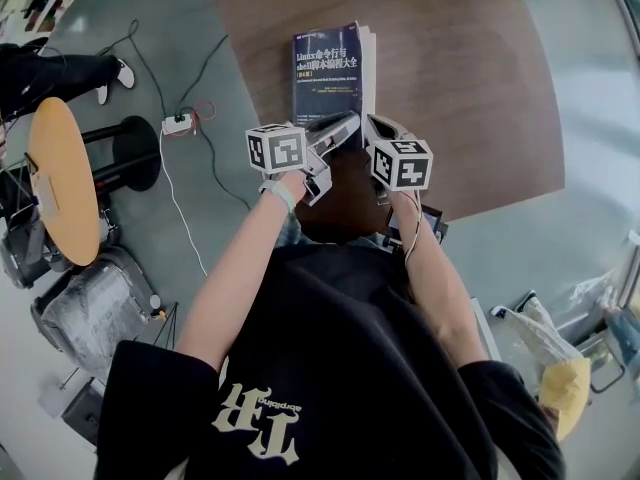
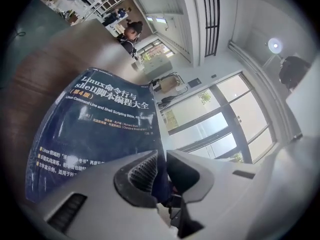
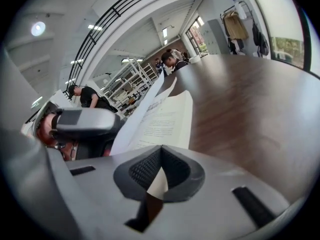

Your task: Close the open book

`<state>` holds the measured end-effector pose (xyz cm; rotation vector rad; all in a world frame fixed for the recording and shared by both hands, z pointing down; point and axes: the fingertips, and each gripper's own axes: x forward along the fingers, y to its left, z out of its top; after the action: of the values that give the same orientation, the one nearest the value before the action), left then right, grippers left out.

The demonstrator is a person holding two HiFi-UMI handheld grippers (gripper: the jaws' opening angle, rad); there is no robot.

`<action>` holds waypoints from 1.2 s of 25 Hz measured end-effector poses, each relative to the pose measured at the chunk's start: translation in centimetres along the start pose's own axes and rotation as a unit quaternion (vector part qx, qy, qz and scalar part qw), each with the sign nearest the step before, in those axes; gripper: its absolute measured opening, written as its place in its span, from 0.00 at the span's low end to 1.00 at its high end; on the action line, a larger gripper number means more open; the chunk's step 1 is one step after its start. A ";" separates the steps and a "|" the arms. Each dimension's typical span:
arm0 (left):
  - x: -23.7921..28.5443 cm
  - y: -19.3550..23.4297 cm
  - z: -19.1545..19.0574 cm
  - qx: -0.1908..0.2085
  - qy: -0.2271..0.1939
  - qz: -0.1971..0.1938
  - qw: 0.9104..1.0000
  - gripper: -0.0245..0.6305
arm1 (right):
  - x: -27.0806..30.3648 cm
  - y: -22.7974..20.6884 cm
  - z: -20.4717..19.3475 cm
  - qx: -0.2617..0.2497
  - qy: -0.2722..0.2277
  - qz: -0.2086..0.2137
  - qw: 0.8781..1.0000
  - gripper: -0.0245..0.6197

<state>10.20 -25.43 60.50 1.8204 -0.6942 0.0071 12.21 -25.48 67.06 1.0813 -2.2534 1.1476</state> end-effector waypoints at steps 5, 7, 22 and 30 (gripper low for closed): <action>0.9 1.2 -0.9 -0.005 0.026 0.005 1.000 0.11 | -1.5 -2.3 1.9 0.018 -0.025 -0.034 0.999 0.02; 1.3 1.8 -1.5 -0.011 0.034 0.007 0.999 0.11 | -2.3 -2.8 2.9 0.022 -0.044 -0.042 0.998 0.02; 2.6 5.1 -3.1 -0.060 0.066 0.048 0.995 0.09 | 1.2 -0.6 1.1 -0.063 0.056 -0.007 0.996 0.02; 3.0 5.7 -3.1 -0.106 0.106 0.059 0.987 0.05 | 1.9 -0.7 0.9 -0.060 0.061 0.005 0.996 0.02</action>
<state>11.06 -25.17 67.60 1.5461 -0.6259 0.1954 11.61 -27.36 68.04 0.9298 -2.2047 1.0368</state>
